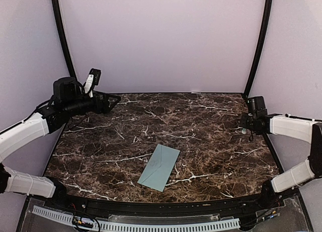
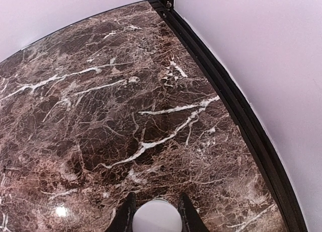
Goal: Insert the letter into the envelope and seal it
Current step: Place the solid glue at the center of the board.
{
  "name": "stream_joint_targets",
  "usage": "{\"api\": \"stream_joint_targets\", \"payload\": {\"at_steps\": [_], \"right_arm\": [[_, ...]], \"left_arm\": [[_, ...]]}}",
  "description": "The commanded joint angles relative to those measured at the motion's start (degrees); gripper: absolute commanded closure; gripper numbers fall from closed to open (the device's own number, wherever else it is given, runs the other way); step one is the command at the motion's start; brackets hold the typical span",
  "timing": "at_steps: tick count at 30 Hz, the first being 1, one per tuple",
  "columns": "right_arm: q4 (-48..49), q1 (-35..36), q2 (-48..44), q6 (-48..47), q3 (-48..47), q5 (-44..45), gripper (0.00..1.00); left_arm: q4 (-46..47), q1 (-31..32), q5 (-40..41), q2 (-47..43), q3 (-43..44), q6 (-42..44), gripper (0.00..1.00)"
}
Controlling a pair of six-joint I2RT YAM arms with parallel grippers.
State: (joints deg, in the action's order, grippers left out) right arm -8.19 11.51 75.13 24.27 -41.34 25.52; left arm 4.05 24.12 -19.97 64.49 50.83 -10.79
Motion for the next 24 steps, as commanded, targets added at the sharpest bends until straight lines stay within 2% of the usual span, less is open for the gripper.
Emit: {"api": "stream_joint_targets", "payload": {"at_steps": [1, 9, 16, 24], "right_arm": [[6.47, -2.92, 2.45, -1.51, 1.45, -3.07, 0.91], [7.93, -4.63, 4.42, -1.86, 2.64, -3.92, 0.91], [9.27, -4.83, 6.31, -2.12, 3.53, -3.55, 0.84], [8.79, -4.93, 7.17, -2.03, 2.96, -3.9, 0.67]], "left_arm": [[-0.38, -1.7, 1.05, -0.54, -0.46, -1.78, 0.18], [-0.33, -2.06, 1.12, -0.41, -0.51, -1.94, 0.18], [-0.53, -2.15, 4.24, -1.23, -0.87, -1.96, 0.18], [-0.69, -2.15, 5.02, -1.43, -0.96, -1.88, 0.18]]}}
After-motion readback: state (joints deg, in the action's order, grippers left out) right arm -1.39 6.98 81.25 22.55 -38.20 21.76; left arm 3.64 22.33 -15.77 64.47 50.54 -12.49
